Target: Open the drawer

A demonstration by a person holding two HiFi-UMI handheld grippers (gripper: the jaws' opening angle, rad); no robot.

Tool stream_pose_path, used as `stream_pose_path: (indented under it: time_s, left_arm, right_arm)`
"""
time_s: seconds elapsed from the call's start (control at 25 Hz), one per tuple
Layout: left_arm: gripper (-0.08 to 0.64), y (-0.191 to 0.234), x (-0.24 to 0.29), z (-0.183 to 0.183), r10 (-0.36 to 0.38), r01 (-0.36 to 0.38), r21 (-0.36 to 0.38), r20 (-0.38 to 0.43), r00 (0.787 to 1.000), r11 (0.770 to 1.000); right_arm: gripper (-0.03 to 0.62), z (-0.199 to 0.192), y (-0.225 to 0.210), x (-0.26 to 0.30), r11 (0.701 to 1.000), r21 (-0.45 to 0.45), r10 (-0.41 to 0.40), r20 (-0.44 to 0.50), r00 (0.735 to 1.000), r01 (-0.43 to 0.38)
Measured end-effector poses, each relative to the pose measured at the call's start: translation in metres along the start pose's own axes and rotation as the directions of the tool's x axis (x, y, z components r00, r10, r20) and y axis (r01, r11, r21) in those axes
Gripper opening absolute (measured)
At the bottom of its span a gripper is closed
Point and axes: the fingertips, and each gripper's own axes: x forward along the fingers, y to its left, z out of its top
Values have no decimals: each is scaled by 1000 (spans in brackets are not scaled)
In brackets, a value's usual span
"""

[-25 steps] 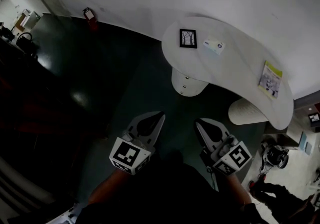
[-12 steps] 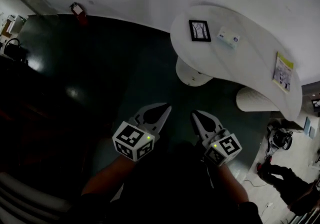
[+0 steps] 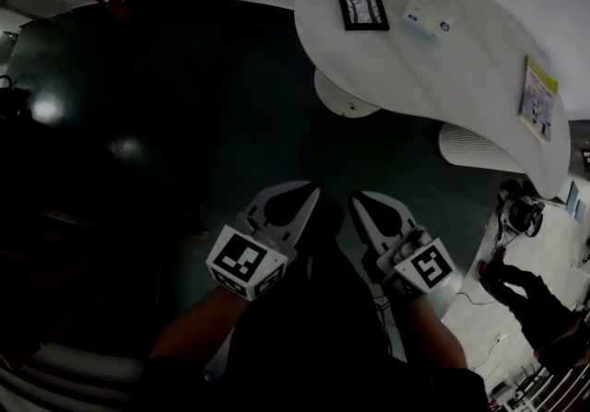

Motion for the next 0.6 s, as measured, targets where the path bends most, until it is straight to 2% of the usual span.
stream_pose_path:
  time_s: [0.32, 0.6]
  left_arm:
    - [11, 30, 52, -12, 40, -41, 39, 31, 999, 998]
    - [11, 58, 84, -38, 52, -56, 92, 42, 998, 994]
  right_arm:
    - [17, -13, -57, 14, 999, -49, 21, 6, 1000, -21]
    - [17, -41, -102, 24, 998, -58, -11, 16, 1000, 12]
